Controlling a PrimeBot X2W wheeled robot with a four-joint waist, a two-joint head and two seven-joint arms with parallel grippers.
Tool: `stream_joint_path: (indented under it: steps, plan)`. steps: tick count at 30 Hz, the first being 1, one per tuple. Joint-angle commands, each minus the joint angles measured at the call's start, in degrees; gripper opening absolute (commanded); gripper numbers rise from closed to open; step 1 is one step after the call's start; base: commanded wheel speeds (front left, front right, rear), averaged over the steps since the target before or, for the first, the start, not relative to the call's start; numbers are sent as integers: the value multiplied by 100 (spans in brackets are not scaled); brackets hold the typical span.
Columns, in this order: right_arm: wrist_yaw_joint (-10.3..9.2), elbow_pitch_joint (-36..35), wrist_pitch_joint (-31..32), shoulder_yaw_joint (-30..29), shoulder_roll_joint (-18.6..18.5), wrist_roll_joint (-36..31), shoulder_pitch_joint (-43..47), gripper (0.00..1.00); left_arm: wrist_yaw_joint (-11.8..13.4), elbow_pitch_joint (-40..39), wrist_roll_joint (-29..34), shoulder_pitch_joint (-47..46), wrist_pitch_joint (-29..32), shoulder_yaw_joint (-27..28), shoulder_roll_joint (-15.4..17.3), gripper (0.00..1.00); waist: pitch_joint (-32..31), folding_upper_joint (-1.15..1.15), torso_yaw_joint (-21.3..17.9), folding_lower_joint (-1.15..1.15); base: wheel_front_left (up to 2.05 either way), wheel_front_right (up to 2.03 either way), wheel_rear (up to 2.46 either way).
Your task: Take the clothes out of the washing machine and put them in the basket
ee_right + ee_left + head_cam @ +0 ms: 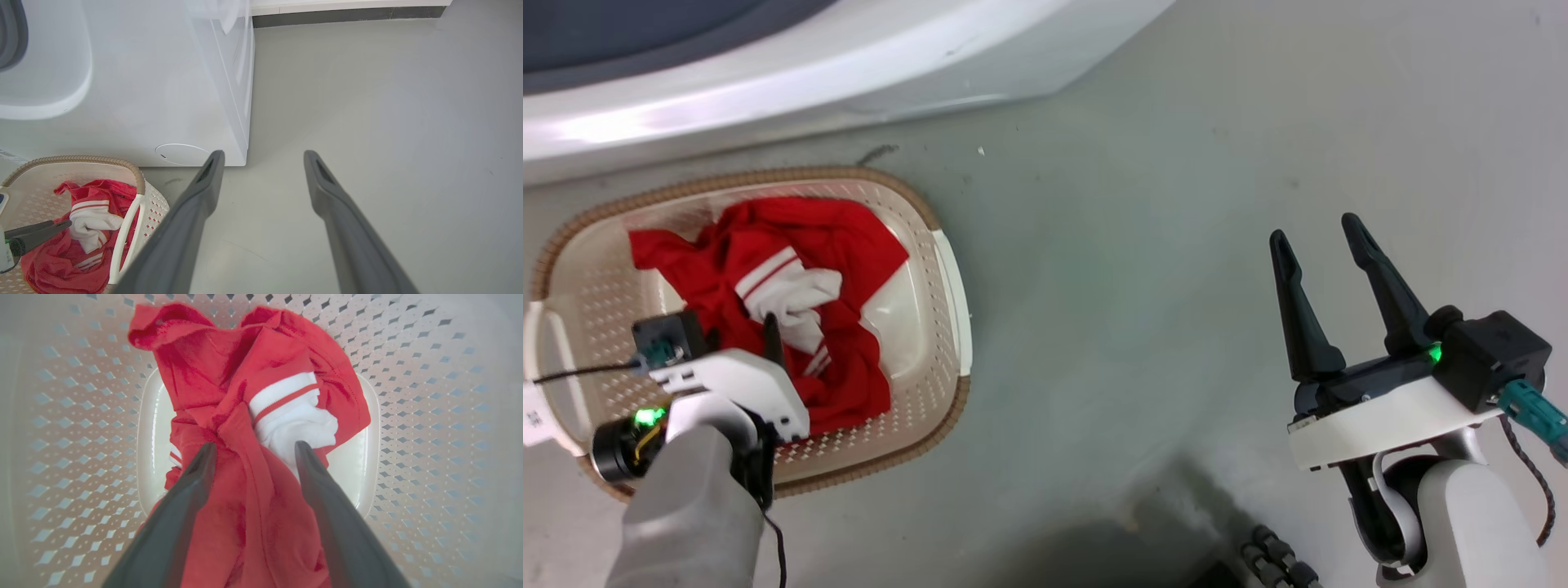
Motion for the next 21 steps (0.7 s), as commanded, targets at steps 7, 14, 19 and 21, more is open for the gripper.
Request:
stream_joint_path:
  steps: [7, 14, 19, 21]
  plan:
    - [-4, 254, 91, -9, 9, -185, 113, 100, -56, -512, 73, 864, -12, 105, -299, 100, -1393, 0, 353, -1, 0, 0, 0]
    - [-4, 307, 294, -106, 8, -350, 415, 100, -26, -1193, 228, 1591, -13, 228, -633, 100, -2370, 0, 657, -1, 0, 0, 0]
    - [-4, 261, 455, -180, 8, -429, 669, 100, -74, -1758, 424, 1994, -13, 259, -799, 100, -2911, 0, 882, -1, 0, 0, 0]
    - [-4, 232, 520, -213, 9, -454, 770, 100, -92, -2045, 513, 2133, -13, 273, -839, 100, -3096, 0, 960, -1, 0, 0, 0]
